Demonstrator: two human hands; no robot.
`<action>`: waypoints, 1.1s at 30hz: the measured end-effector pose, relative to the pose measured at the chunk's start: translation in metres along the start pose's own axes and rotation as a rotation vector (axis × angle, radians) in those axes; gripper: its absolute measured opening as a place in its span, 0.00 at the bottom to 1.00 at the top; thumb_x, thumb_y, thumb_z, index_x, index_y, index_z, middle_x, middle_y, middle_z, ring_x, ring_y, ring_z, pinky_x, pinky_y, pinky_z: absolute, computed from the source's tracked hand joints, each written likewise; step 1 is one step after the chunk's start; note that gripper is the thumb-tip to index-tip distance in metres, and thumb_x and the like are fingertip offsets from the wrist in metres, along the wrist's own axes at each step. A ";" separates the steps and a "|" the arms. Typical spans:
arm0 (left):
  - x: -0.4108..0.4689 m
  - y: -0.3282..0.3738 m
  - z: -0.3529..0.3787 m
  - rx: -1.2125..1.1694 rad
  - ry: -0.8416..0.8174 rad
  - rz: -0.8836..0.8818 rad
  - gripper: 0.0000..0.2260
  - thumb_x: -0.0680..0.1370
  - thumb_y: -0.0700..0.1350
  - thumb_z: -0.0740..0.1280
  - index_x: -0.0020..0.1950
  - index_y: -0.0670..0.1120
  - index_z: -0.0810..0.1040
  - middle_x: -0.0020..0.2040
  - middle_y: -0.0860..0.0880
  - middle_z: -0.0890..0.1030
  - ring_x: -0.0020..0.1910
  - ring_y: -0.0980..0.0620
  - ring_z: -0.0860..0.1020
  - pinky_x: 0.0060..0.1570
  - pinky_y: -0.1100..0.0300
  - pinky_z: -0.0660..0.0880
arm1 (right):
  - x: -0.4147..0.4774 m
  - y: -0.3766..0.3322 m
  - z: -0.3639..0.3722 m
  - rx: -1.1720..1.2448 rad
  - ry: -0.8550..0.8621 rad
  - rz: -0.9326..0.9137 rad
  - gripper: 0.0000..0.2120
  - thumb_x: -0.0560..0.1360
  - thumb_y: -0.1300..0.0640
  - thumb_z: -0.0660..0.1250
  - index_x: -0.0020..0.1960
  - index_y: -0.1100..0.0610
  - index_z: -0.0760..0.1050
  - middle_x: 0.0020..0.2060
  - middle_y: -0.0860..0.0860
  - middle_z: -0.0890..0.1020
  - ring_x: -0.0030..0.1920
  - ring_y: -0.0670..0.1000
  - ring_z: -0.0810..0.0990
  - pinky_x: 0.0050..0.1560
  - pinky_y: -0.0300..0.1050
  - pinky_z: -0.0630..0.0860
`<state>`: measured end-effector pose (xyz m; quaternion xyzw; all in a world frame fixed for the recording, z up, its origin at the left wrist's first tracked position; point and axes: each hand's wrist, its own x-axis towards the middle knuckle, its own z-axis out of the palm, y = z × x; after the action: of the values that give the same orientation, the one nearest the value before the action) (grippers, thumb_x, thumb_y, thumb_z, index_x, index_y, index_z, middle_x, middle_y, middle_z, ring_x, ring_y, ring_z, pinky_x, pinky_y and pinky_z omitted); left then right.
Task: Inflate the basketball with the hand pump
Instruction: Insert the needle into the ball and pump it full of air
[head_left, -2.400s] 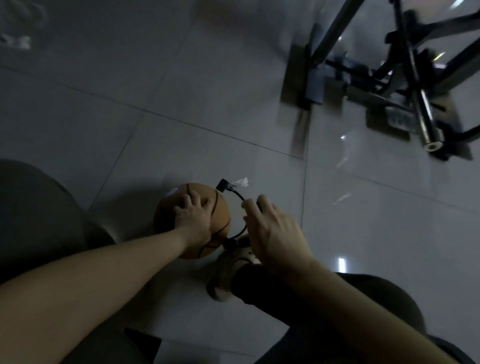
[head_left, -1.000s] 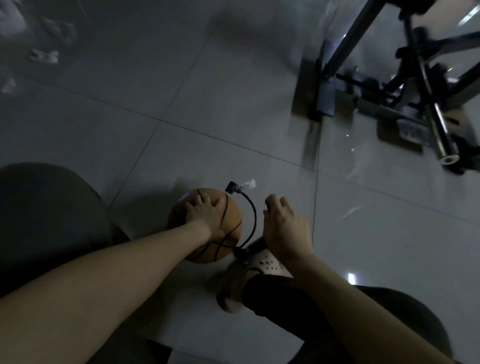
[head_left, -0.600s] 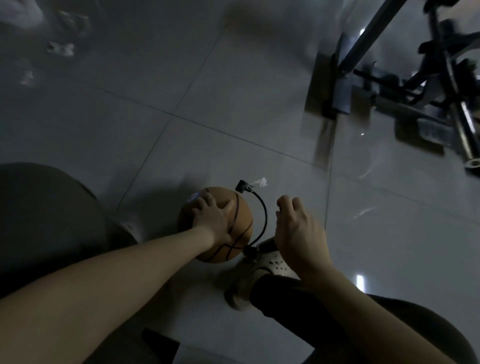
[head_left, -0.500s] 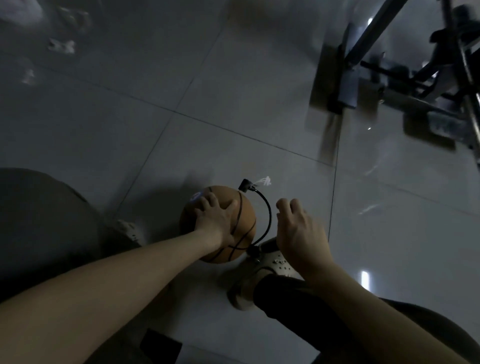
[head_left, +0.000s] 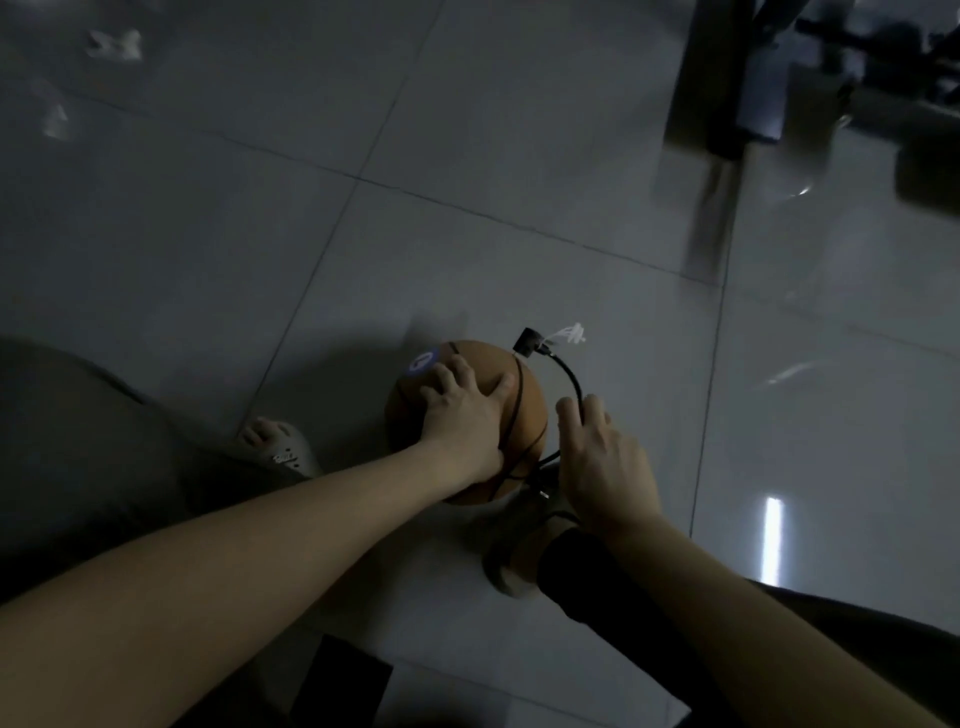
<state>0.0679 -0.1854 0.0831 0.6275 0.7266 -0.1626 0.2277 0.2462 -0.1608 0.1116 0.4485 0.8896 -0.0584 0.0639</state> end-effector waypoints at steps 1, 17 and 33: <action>0.000 0.002 0.001 0.008 0.002 0.003 0.44 0.76 0.60 0.68 0.82 0.55 0.42 0.77 0.26 0.45 0.74 0.22 0.51 0.68 0.31 0.62 | -0.003 0.001 0.001 0.000 -0.006 -0.002 0.13 0.74 0.59 0.63 0.58 0.60 0.70 0.44 0.58 0.73 0.29 0.54 0.71 0.24 0.44 0.58; -0.012 -0.014 -0.001 -0.058 -0.020 0.013 0.46 0.75 0.60 0.69 0.82 0.55 0.42 0.77 0.26 0.45 0.74 0.22 0.51 0.67 0.31 0.63 | -0.030 0.003 -0.143 0.089 0.222 -0.003 0.08 0.81 0.54 0.61 0.59 0.55 0.69 0.44 0.52 0.74 0.31 0.55 0.73 0.28 0.53 0.74; -0.007 -0.022 0.004 -0.089 -0.011 -0.011 0.47 0.74 0.64 0.70 0.81 0.59 0.42 0.78 0.30 0.43 0.76 0.25 0.48 0.70 0.34 0.61 | -0.011 0.022 -0.075 -0.099 0.064 -0.019 0.17 0.76 0.60 0.68 0.63 0.60 0.69 0.45 0.56 0.73 0.31 0.52 0.70 0.24 0.47 0.70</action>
<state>0.0479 -0.1974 0.0822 0.6118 0.7353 -0.1350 0.2584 0.2660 -0.1443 0.1866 0.4378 0.8972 -0.0005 0.0572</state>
